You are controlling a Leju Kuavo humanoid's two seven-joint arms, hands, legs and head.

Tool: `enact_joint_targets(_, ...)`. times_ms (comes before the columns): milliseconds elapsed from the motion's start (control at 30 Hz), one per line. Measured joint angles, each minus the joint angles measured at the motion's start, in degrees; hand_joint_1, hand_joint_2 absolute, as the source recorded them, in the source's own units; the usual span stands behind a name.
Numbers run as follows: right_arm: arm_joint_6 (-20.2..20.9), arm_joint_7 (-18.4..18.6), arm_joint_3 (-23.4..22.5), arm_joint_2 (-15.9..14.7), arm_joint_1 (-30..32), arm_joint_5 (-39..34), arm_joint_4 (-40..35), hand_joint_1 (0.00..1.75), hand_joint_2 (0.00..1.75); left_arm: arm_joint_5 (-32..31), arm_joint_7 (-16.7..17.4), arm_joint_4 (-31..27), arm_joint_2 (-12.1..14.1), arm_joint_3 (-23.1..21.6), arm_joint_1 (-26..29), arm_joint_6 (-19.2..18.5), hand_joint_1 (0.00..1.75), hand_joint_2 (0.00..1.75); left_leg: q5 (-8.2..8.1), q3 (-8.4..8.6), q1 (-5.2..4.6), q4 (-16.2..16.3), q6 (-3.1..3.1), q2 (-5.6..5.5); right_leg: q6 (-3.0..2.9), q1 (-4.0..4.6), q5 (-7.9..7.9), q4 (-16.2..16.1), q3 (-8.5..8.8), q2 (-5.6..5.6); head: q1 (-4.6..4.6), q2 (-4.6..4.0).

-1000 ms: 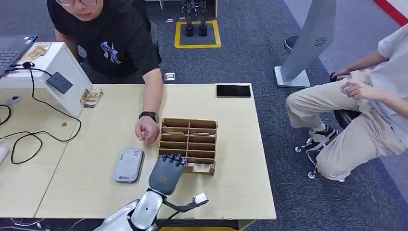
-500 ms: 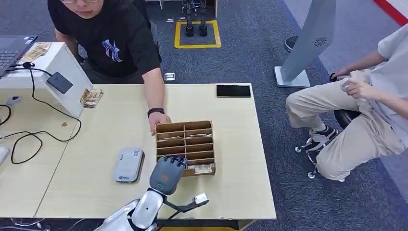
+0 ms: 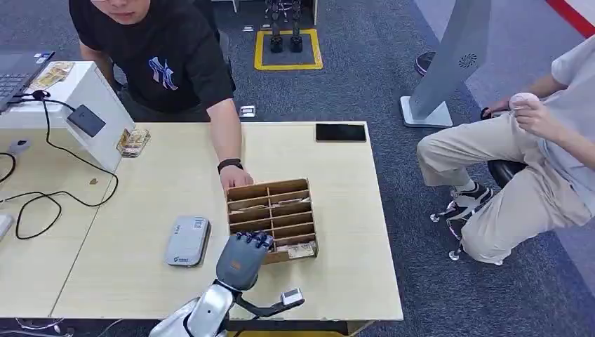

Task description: Pass the card to the sensor for recognition and then transmit it.

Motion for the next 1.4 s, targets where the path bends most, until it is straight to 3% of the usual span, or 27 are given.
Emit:
enact_joint_targets(167,-0.6,0.0,0.4,0.0,0.0,0.0,0.4,0.0,1.75,5.4,-11.1,-5.7,-3.5,8.4,4.6,1.9,1.75,1.75,-0.04,-0.03,0.0,0.0,0.01,0.0,0.01,0.0,-0.01,0.0,-0.02,-0.01,0.0,0.0)
enact_joint_targets(333,-0.8,0.0,1.0,0.0,0.0,0.0,0.7,0.0,1.75,8.0,-17.7,-10.6,-7.6,15.0,8.3,1.9,1.75,1.75,-0.04,-0.02,0.0,0.0,0.01,0.0,0.01,0.0,-0.01,0.0,-0.02,-0.01,0.02,0.0)
enact_joint_targets(700,-1.0,0.1,1.3,0.0,0.0,0.7,1.2,0.0,1.75,10.2,-22.0,-12.9,-11.1,20.8,10.8,1.9,1.75,1.75,-0.04,-0.02,0.0,0.0,0.01,0.0,0.01,0.0,-0.01,0.0,-0.02,-0.01,0.02,0.0)
enact_joint_targets(1167,-1.0,0.1,1.3,0.0,0.0,0.6,1.5,0.0,1.75,13.9,-25.1,-12.9,-12.7,23.1,11.6,1.9,1.75,1.75,-0.04,-0.03,0.0,0.0,0.01,0.0,0.01,0.0,-0.01,0.0,-0.02,-0.01,0.0,0.0)
enact_joint_targets(1267,-1.1,0.2,1.3,0.0,0.0,0.6,1.6,0.0,1.75,17.7,-25.4,-12.7,-12.8,23.2,11.5,1.9,1.75,1.75,-0.04,-0.02,0.0,0.0,0.01,0.0,0.01,0.0,-0.01,0.0,-0.02,-0.01,0.0,0.0)
enact_joint_targets(1400,-1.3,0.7,1.3,0.1,0.1,0.6,1.6,0.0,1.75,28.1,-23.6,-11.7,-12.8,23.2,10.7,1.7,1.75,1.75,-0.04,-0.02,0.0,0.0,0.01,0.0,0.01,0.0,-0.01,0.0,-0.05,-0.01,0.02,0.0)
